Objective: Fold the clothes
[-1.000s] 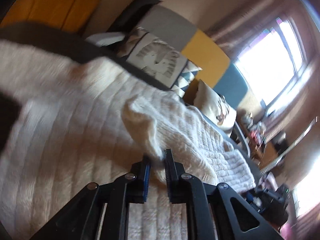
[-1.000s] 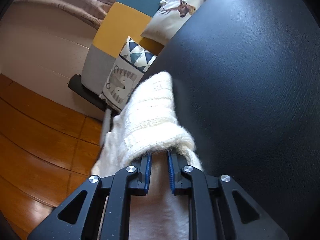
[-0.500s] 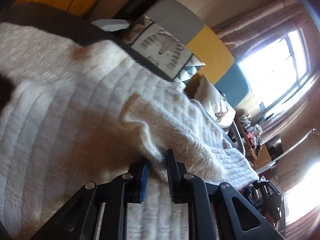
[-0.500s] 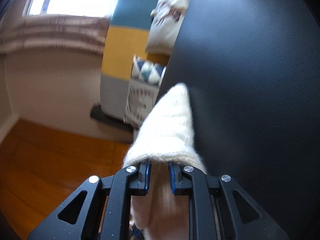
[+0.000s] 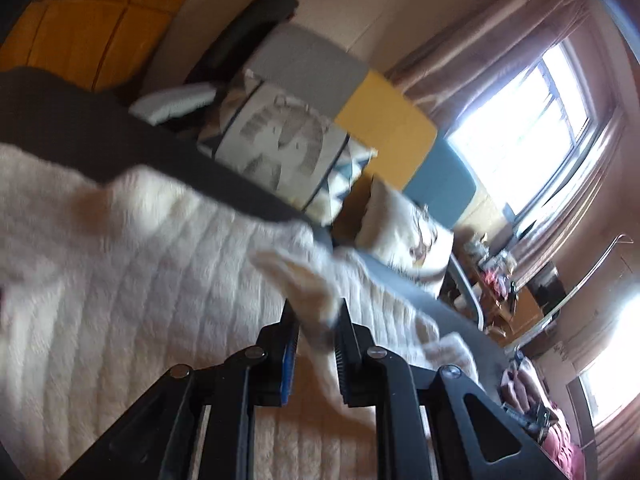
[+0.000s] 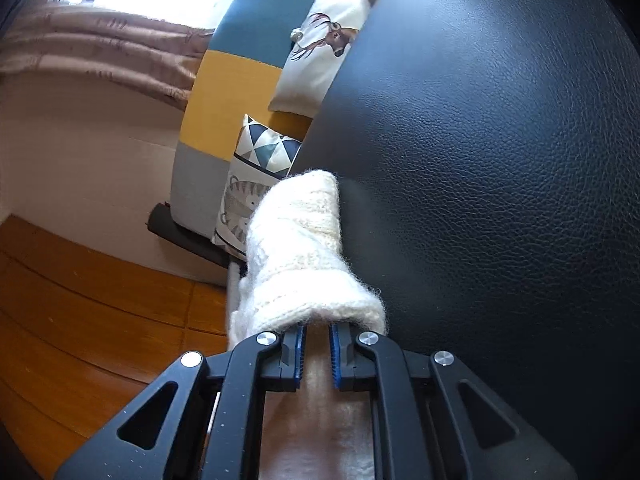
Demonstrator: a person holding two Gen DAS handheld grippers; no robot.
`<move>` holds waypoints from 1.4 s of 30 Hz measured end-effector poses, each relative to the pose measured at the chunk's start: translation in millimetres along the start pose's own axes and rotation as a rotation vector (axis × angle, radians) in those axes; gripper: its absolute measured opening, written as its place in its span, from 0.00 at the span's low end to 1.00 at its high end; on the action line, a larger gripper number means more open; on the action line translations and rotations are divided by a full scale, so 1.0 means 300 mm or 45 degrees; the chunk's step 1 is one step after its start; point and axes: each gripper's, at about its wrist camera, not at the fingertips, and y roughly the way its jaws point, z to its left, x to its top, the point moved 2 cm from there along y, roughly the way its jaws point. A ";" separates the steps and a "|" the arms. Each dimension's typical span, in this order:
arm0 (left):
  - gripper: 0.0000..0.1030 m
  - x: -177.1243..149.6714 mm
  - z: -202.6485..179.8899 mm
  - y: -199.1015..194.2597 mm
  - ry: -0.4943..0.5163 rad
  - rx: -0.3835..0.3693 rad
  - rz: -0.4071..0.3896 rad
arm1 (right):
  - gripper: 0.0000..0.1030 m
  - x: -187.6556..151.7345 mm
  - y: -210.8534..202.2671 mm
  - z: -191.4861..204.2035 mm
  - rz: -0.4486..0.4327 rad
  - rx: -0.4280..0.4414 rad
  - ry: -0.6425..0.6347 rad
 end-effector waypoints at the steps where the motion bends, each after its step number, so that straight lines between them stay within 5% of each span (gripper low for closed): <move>1: 0.15 -0.009 0.017 0.011 -0.004 0.032 0.030 | 0.09 -0.006 0.000 0.006 -0.005 -0.010 -0.022; 7: 0.15 -0.107 0.103 0.029 -0.052 0.140 0.133 | 0.09 -0.010 0.006 0.004 -0.009 -0.034 -0.060; 16: 0.24 -0.113 0.131 0.057 -0.215 0.037 0.184 | 0.09 -0.012 0.027 0.012 -0.018 -0.041 -0.085; 18: 0.20 -0.100 0.108 0.060 -0.172 0.030 0.171 | 0.09 -0.014 0.030 0.015 -0.018 -0.051 -0.095; 19: 0.07 -0.091 0.091 0.059 -0.132 0.034 0.162 | 0.09 -0.014 0.031 0.014 -0.017 -0.051 -0.095; 25: 0.07 -0.004 -0.046 -0.008 0.104 -0.071 -0.024 | 0.09 -0.015 0.031 0.014 -0.021 -0.047 -0.099; 29: 0.07 -0.058 0.017 0.048 0.118 0.109 0.090 | 0.09 -0.011 0.032 0.013 -0.021 -0.045 -0.100; 31: 0.09 -0.106 0.101 0.069 0.006 0.178 0.184 | 0.09 -0.010 0.033 0.013 -0.020 -0.045 -0.102; 35: 0.13 -0.130 0.169 0.015 -0.175 0.126 0.164 | 0.09 -0.011 0.035 0.015 -0.022 -0.054 -0.109; 38: 0.16 -0.136 0.129 -0.023 -0.101 0.211 0.158 | 0.09 -0.011 0.037 0.016 -0.021 -0.059 -0.112; 42: 0.19 -0.113 0.024 -0.073 -0.047 0.153 0.052 | 0.09 -0.008 0.043 0.025 -0.010 -0.099 -0.135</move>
